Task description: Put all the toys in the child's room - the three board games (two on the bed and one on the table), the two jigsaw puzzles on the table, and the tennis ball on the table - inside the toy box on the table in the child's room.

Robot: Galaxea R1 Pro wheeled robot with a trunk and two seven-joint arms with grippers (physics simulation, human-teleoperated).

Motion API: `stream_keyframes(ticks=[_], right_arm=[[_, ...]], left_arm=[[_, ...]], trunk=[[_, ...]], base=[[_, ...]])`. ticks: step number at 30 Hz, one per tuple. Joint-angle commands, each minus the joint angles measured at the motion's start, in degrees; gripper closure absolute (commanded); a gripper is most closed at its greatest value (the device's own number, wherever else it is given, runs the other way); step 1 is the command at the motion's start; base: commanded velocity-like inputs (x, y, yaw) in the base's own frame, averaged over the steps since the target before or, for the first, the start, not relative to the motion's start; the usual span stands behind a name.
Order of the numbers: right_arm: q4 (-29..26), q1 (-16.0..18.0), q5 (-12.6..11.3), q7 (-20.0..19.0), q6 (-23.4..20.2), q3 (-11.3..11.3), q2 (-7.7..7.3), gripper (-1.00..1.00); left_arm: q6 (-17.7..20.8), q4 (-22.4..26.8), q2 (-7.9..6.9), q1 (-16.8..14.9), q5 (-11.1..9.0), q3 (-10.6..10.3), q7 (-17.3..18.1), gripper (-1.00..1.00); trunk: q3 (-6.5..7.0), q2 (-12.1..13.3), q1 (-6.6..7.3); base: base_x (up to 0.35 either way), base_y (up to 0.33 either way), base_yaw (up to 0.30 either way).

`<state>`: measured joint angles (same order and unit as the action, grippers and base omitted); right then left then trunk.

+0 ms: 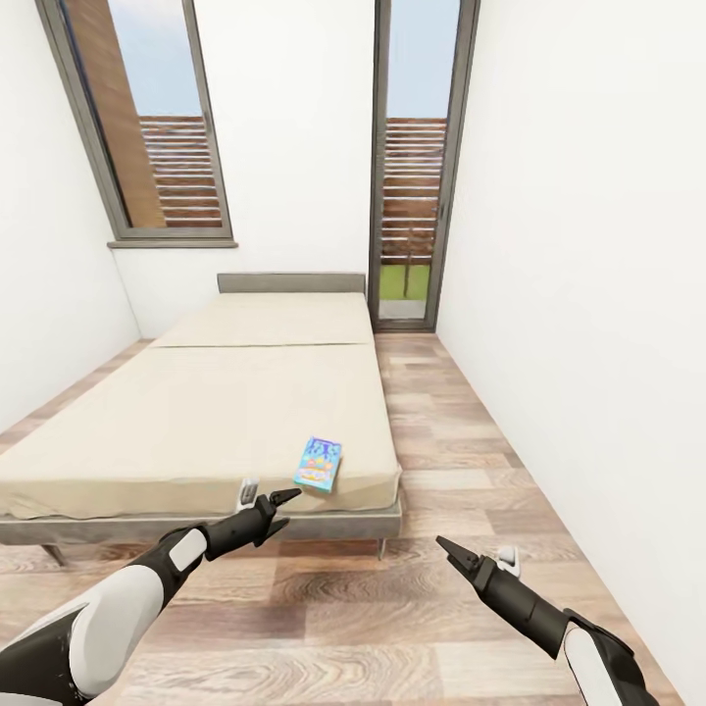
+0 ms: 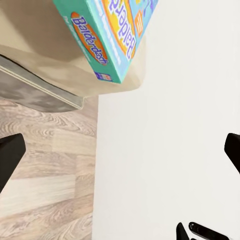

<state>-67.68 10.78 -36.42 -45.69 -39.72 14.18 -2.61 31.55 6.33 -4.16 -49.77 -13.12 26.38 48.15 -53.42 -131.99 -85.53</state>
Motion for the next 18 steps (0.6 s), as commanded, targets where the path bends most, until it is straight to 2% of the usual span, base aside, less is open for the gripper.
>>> stream_keyframes(ticks=[1,10,18], right_arm=[[0.00,0.03,-0.23,-0.06,-0.36,0.06,0.00,-1.00],[0.00,0.03,-0.23,-0.10,-0.36,0.06,0.09,-1.00],[0.00,0.03,-0.23,-0.10,-0.36,0.06,0.03,-1.00]], left_arm=[[0.45,0.00,-0.03,-0.01,-0.59,-0.27,0.01,-1.00],[0.45,0.00,-0.04,0.00,-0.59,-0.27,0.01,-1.00],[0.45,0.00,-0.06,-0.02,-0.59,-0.20,0.01,-1.00]], trunk=[[-0.05,-0.02,0.00],[-0.05,-0.02,0.00],[-0.05,-0.02,0.00]], base=[[0.112,-0.011,0.000],[0.182,0.009,0.000],[0.060,0.004,0.000]])
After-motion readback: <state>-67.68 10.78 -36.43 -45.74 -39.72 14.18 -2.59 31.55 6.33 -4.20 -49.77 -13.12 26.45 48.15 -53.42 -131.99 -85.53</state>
